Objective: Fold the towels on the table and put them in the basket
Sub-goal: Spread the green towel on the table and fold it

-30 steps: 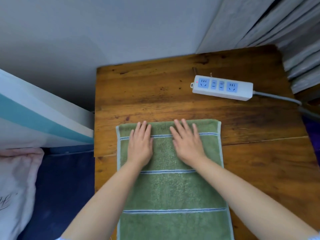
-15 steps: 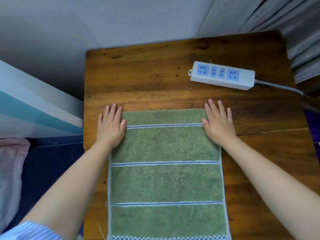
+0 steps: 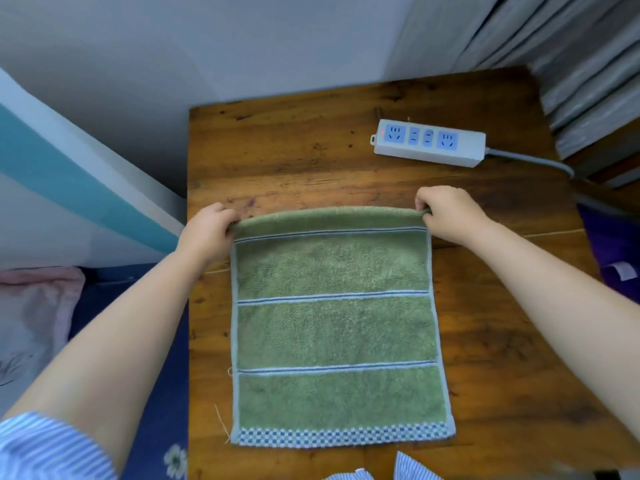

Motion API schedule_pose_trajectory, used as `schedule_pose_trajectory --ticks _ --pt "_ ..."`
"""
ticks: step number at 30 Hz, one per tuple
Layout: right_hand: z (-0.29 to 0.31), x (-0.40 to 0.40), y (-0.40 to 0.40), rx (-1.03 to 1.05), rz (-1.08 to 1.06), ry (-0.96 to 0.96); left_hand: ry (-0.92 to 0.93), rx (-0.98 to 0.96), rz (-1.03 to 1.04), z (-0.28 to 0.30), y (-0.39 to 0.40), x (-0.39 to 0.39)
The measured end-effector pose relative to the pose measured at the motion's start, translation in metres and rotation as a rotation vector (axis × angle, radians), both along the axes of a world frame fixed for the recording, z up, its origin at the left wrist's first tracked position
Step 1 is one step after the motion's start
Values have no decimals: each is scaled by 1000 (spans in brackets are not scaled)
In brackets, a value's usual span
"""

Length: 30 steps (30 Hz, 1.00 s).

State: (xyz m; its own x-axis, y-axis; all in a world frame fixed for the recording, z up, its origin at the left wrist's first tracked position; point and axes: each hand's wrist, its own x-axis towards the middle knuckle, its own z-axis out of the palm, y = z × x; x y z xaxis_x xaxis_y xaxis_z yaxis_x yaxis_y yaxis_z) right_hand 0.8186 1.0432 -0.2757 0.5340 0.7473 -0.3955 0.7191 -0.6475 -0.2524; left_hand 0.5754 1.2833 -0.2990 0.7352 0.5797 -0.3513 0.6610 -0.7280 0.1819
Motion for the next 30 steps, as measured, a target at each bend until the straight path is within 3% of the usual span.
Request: schedule_pose_trajectory --ticks 7,15,20,30 --pt "30 -57 -50 141 -6 -155 -107 47 -63 35 -39 -57" --pt "44 -134 -106 64 -26 -216 -99 76 -240 57 -87 -123" --pt "35 -166 -140 -18 31 -223 -12 60 -304 52 -115 -158" --pt "15 -196 -177 110 144 -369 118 30 -420 38 -148 -179"
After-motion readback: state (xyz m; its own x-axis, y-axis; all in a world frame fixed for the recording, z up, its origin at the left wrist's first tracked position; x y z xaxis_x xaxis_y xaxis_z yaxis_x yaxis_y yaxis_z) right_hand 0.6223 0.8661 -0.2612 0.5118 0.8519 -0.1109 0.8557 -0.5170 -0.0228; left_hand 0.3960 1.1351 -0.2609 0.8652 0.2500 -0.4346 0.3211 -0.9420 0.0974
